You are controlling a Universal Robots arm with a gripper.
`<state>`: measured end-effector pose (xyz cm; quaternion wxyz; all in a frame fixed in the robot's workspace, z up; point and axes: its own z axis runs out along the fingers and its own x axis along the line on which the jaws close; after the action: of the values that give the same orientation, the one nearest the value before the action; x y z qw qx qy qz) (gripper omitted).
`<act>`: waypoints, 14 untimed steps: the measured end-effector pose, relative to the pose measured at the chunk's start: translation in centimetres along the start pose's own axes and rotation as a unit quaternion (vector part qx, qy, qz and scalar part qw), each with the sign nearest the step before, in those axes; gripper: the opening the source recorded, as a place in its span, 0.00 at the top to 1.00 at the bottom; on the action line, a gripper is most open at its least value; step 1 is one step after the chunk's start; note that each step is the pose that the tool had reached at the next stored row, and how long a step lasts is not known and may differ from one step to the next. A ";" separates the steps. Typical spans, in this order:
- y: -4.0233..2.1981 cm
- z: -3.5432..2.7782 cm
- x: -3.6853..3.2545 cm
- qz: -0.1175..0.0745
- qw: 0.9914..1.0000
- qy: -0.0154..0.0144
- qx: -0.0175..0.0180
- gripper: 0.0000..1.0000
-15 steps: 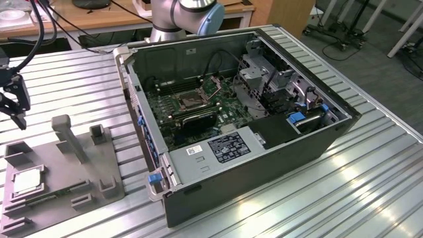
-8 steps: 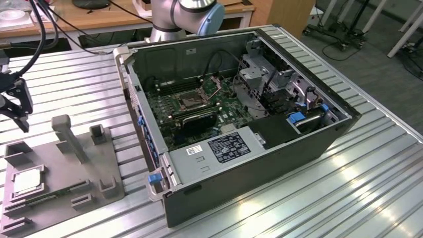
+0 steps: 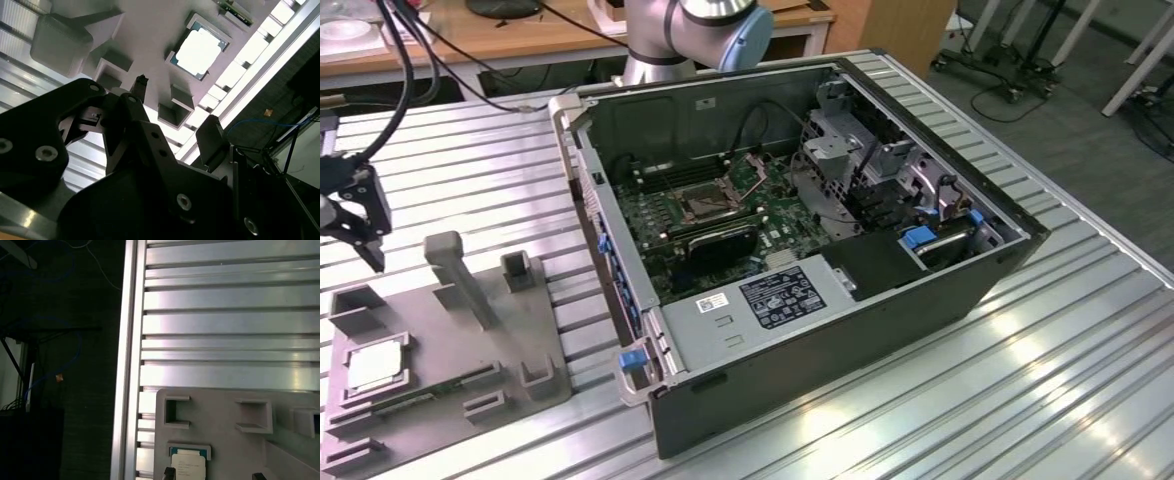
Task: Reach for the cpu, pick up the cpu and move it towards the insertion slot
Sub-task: 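Reach for the cpu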
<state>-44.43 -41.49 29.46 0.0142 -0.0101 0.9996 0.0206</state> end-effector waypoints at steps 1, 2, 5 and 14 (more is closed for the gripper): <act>-0.09 0.13 0.06 0.000 1.000 0.000 0.000 0.33; -0.18 0.27 0.13 0.000 1.000 0.000 0.000 0.33; -0.55 0.80 0.38 0.000 1.000 0.000 0.000 0.33; -1.94 2.29 1.07 0.000 1.000 -0.001 0.000 0.33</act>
<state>-45.39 -43.35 27.07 0.0148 -0.0101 0.9996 0.0206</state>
